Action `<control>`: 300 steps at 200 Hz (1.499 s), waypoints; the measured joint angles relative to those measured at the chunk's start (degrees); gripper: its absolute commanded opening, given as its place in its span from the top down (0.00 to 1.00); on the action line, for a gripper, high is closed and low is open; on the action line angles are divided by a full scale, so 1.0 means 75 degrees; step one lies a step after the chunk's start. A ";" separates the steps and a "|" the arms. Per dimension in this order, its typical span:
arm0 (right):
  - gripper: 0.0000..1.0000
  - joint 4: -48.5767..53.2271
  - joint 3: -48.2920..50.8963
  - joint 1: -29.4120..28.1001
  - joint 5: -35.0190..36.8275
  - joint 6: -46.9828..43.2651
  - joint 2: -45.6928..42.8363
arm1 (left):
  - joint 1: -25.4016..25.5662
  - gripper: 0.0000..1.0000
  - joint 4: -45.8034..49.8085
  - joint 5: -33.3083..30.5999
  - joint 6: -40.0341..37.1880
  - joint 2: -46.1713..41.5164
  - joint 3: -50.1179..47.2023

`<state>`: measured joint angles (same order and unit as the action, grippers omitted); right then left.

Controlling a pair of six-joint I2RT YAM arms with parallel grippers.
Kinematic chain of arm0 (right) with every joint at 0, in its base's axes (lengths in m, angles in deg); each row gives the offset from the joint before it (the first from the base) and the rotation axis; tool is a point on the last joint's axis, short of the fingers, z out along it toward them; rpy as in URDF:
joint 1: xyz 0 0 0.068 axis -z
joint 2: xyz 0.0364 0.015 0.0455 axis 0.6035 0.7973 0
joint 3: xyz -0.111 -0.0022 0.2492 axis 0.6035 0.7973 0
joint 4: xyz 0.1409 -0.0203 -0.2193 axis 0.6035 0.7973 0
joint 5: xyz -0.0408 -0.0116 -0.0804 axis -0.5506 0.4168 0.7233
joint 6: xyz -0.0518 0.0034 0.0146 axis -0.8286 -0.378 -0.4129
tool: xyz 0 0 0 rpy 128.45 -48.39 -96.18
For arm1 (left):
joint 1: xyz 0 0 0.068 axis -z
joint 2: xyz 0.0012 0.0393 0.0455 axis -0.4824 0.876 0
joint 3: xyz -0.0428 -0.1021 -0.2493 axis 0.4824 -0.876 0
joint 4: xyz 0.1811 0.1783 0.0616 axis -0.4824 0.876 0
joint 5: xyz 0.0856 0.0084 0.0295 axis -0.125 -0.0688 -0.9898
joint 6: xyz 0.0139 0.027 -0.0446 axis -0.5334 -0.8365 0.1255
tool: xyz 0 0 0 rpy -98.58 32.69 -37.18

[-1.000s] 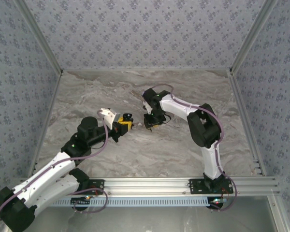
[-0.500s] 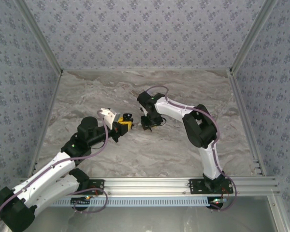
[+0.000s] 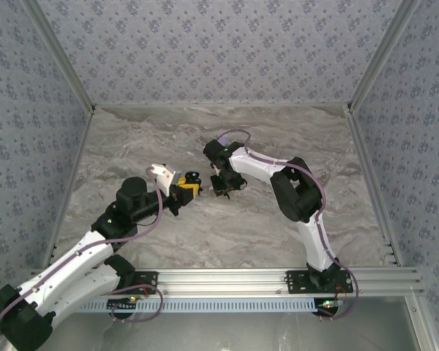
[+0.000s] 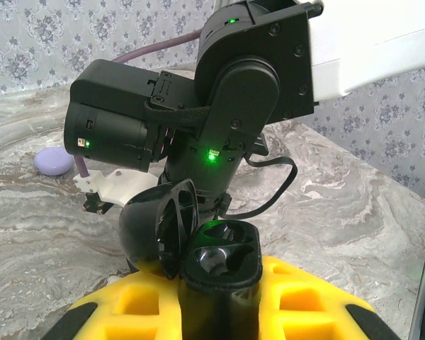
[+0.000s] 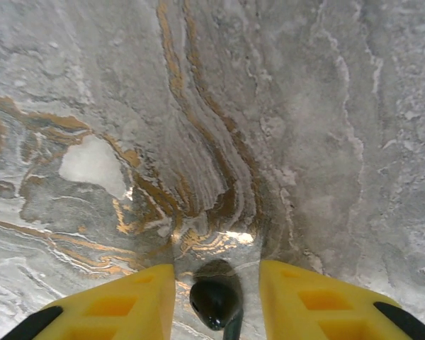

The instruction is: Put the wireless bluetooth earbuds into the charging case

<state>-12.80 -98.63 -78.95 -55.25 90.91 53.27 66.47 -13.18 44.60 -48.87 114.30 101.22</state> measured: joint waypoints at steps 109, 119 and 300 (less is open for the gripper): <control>0.67 0.0137 -0.0105 -0.0160 0.0367 -0.0003 0.0087 | 0.0000 0.87 0.0012 -0.0020 0.0000 0.0000 0.0000; 0.67 0.0172 -0.0105 -0.0163 0.0373 -0.0003 0.0087 | 0.0000 0.87 0.0015 -0.0026 0.0000 0.0000 0.0000; 0.82 -0.0221 0.0393 0.0023 0.0195 0.0000 -0.0213 | 0.0000 0.87 -0.0058 -0.0020 0.0067 0.0213 0.0000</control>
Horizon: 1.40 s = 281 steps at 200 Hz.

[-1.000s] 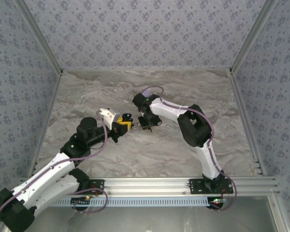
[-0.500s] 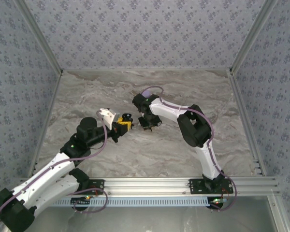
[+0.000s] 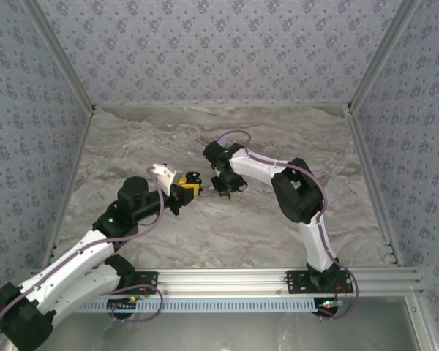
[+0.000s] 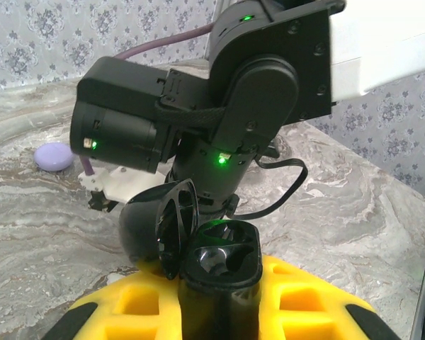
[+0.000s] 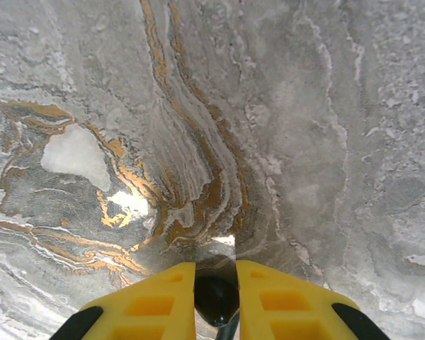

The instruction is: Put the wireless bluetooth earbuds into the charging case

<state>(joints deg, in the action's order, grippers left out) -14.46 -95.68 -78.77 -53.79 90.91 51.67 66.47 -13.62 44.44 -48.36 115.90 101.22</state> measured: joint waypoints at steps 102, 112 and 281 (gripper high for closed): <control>0.82 -0.1542 0.1958 0.1142 -0.1632 0.0070 -0.1154 | 0.0102 0.88 -0.1078 -0.0041 0.0676 0.1632 -0.0286; 0.82 -0.1661 0.2107 0.1233 -0.1728 0.0099 -0.1244 | 0.0102 0.88 -0.1227 -0.0061 0.0731 0.1784 -0.0338; 0.83 -0.3634 0.3573 0.1955 -0.3144 0.0571 -0.3177 | 0.0493 0.87 -0.4663 -0.0664 0.1524 0.3955 -0.1014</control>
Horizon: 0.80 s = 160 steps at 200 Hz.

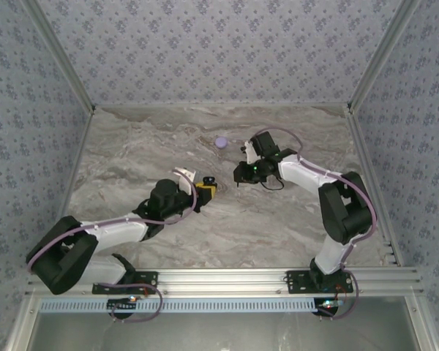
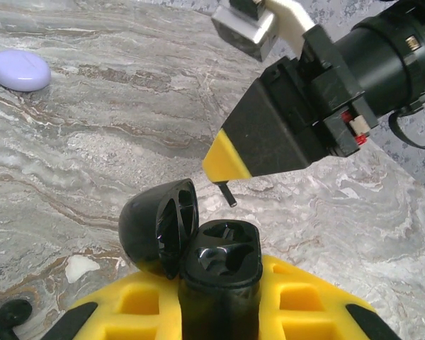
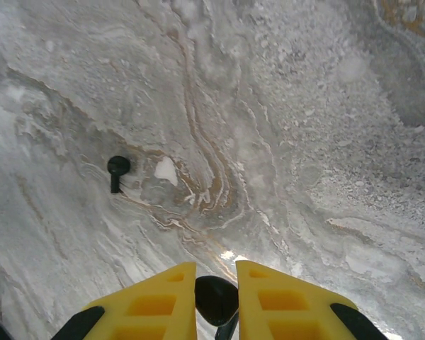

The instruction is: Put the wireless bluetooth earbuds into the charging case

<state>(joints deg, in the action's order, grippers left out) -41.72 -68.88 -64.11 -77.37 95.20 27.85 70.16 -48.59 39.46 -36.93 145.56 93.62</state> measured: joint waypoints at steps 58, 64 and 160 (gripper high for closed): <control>0.82 -0.0009 -0.0012 0.0064 -0.0117 0.0026 -0.0565 | 0.0163 0.87 -0.0510 -0.0227 0.0128 0.0341 0.0000; 0.82 0.0000 -0.0020 0.0064 -0.0119 0.0026 -0.0627 | 0.0166 0.87 -0.0577 -0.0227 0.0146 0.0379 -0.0003; 0.82 0.0055 -0.0583 0.0009 -0.0318 0.0023 -0.1495 | 0.0303 0.87 -0.1935 -0.0131 0.0498 0.1055 -0.0020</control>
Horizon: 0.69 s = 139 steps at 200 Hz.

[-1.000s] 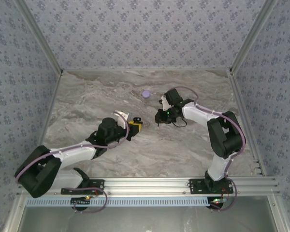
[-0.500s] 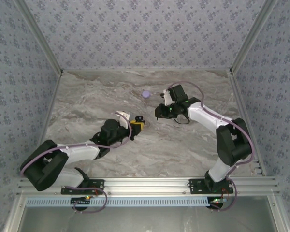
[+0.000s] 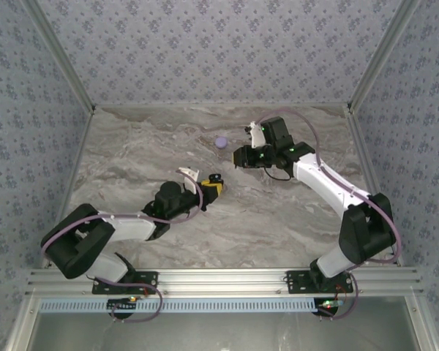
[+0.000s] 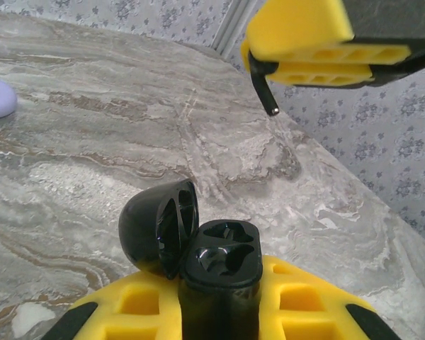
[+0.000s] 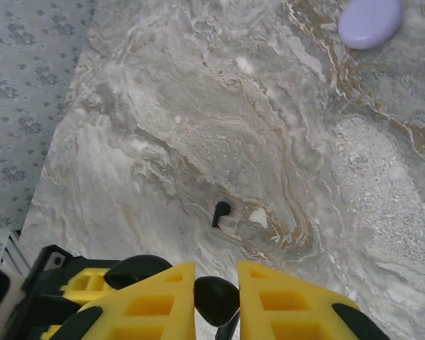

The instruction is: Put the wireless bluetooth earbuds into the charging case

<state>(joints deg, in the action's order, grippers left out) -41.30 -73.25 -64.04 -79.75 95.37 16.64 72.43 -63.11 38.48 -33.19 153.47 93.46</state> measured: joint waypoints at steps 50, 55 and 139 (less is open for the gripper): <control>0.81 -0.0085 -0.0035 -0.0251 -0.0023 0.0000 -0.0236 | 0.0117 0.87 -0.0332 0.0026 0.0117 0.0254 0.0012; 0.81 -0.0085 -0.0047 -0.0271 -0.0026 0.0000 -0.0242 | 0.0131 0.87 -0.0335 0.0026 0.0119 0.0256 0.0015; 0.81 -0.0131 -0.0128 -0.0525 -0.0044 -0.0035 -0.0251 | 0.0262 0.87 -0.0755 0.0076 0.0318 0.0455 0.0125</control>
<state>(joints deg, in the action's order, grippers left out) -42.28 -74.21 -67.97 -80.08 95.11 14.76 74.40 -68.77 39.04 -30.81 156.88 94.40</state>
